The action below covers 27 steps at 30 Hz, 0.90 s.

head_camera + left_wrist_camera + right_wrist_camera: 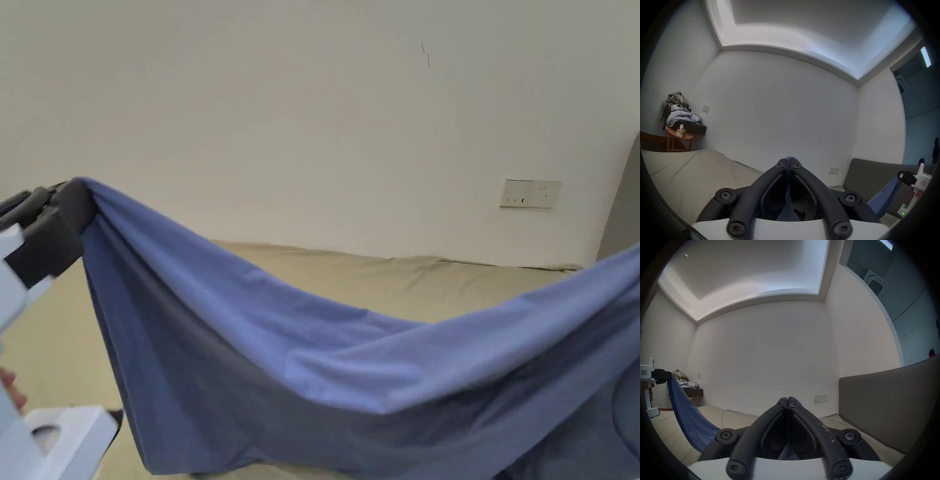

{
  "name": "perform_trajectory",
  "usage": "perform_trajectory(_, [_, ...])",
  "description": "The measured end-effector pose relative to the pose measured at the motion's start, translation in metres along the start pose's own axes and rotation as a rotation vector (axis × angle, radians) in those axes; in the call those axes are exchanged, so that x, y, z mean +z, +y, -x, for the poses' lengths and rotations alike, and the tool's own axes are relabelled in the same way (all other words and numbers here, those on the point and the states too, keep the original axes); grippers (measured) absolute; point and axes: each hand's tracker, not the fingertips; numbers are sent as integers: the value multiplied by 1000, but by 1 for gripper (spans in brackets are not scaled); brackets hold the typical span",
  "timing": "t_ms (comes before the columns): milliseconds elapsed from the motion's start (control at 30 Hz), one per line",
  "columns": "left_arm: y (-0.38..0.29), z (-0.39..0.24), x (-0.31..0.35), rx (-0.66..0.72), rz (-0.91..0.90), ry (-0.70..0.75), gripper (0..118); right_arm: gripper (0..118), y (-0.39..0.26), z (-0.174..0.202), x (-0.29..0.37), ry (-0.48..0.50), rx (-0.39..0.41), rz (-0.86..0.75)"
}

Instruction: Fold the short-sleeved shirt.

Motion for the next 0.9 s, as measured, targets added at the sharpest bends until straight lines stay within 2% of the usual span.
perform_trajectory(167, [2,-2,92,-46,72,23,3,3,-4,10,94,2,6,109])
perform_trajectory(267, [-2,6,146,-16,140,62,3,3,-14,14,153,-4,-3,197])
perform_trajectory(367, [-14,17,195,-21,250,121,3,3,-22,19,209,-28,40,293])
perform_trajectory(500, [-42,34,256,-54,438,178,3,3,-40,22,269,-24,48,448])
perform_trajectory(567, [-62,47,280,-58,546,201,3,3,-54,25,293,-1,77,539])
perform_trajectory(733, [-115,80,323,-74,858,228,3,3,-107,25,333,45,47,833])
perform_trajectory(900, [-154,111,346,-85,1052,267,3,3,-154,21,352,83,68,1102])
